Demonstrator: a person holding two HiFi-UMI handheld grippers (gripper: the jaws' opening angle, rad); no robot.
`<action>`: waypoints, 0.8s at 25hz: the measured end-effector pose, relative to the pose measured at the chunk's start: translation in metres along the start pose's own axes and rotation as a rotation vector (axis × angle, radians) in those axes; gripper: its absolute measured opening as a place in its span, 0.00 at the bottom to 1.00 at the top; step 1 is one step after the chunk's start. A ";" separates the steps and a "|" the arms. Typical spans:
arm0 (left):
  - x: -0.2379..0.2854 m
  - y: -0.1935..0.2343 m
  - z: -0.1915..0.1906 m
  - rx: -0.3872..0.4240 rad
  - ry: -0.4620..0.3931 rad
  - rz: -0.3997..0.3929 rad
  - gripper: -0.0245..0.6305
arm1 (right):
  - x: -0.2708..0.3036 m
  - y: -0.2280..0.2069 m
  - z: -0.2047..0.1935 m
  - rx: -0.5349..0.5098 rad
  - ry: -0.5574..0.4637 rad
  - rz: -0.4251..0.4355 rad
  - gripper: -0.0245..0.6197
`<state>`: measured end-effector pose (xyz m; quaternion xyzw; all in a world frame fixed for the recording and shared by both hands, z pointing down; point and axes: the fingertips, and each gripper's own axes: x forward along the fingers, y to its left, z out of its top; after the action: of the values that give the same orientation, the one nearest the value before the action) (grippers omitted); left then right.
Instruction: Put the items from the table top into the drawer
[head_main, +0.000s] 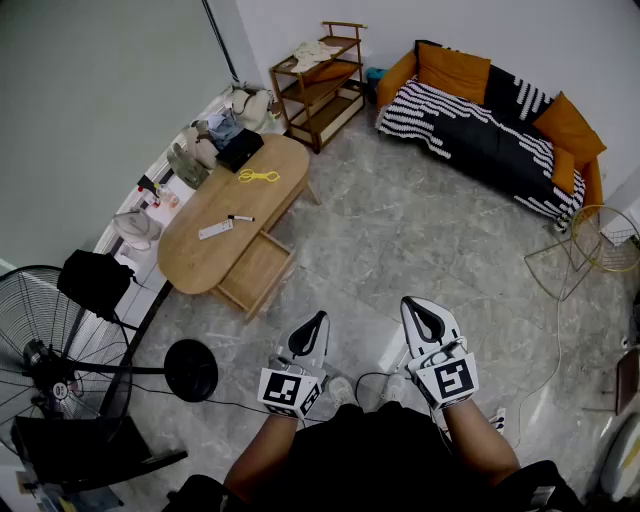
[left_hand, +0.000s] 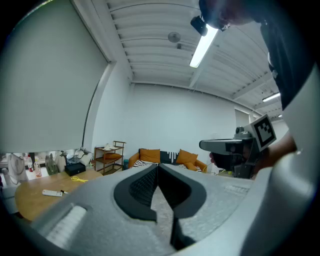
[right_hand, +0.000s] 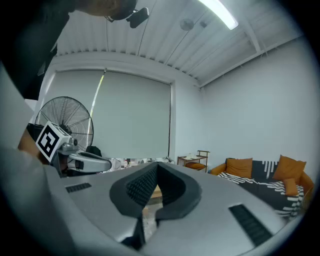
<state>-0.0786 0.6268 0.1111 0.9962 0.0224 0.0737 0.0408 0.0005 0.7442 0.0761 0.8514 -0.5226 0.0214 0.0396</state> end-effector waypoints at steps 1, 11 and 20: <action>-0.001 0.001 0.000 -0.001 -0.001 -0.001 0.07 | 0.001 0.002 -0.001 0.001 0.003 0.000 0.03; -0.011 0.018 -0.011 -0.015 0.012 -0.024 0.07 | 0.022 0.017 -0.004 -0.027 0.006 -0.005 0.03; -0.016 0.064 -0.015 -0.017 0.023 0.023 0.07 | 0.053 0.025 -0.011 -0.013 0.030 0.029 0.03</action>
<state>-0.0943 0.5635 0.1291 0.9951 0.0110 0.0856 0.0480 0.0021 0.6869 0.0918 0.8430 -0.5344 0.0315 0.0526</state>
